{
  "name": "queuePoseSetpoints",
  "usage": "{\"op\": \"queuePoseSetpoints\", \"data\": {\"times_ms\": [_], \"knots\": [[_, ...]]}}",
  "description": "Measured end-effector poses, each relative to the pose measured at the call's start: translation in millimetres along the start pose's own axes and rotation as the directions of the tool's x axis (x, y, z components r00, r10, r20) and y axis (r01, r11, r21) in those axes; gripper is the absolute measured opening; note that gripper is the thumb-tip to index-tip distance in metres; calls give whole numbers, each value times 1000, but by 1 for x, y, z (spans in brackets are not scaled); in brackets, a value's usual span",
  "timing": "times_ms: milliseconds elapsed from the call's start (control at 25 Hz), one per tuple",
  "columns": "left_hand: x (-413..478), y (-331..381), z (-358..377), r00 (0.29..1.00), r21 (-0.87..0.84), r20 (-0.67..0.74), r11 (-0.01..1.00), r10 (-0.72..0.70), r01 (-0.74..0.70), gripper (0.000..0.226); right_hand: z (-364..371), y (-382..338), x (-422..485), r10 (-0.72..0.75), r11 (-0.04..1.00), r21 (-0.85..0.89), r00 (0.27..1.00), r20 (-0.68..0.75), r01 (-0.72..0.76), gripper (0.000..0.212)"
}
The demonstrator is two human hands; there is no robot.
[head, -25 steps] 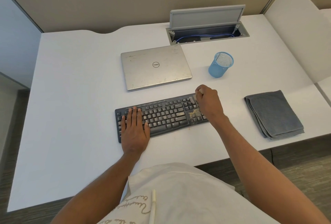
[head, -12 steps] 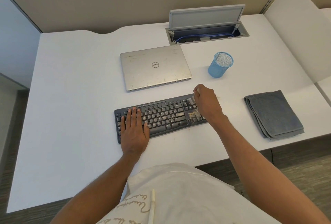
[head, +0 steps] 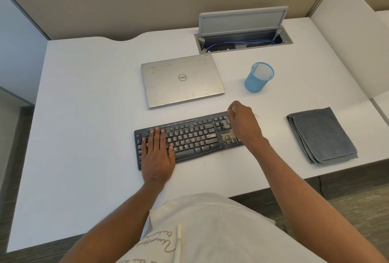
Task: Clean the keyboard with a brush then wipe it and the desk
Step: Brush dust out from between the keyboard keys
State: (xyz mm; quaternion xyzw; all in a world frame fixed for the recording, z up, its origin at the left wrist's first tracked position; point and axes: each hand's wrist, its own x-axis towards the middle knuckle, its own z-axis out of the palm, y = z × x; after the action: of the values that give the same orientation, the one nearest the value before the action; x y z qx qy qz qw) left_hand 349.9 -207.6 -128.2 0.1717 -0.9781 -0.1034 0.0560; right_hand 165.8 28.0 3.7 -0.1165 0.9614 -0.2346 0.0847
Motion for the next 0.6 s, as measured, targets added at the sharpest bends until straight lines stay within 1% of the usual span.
{"op": "queuePoseSetpoints", "data": {"times_ms": [80, 320, 440, 600], "knots": [[0, 0, 0, 1000, -1, -4, 1000, 0, 0, 66, 2, -2, 0, 8, 999, 36, 1000, -30, -7, 16], [0, 0, 0, 1000, -9, -12, 1000, -1, 1, 66, 5, 2, -3, 64, 998, 8, 997, 48, -64, 15], [0, 0, 0, 1000, -5, -19, 1000, 2, -2, 65, 5, 3, -2, 47, 999, -28, 998, 51, -45, 13], [0, 0, 0, 1000, -3, -11, 1000, -3, 3, 65, -2, -1, -2, 2, 993, 117, 999, -41, 3, 10]]}}
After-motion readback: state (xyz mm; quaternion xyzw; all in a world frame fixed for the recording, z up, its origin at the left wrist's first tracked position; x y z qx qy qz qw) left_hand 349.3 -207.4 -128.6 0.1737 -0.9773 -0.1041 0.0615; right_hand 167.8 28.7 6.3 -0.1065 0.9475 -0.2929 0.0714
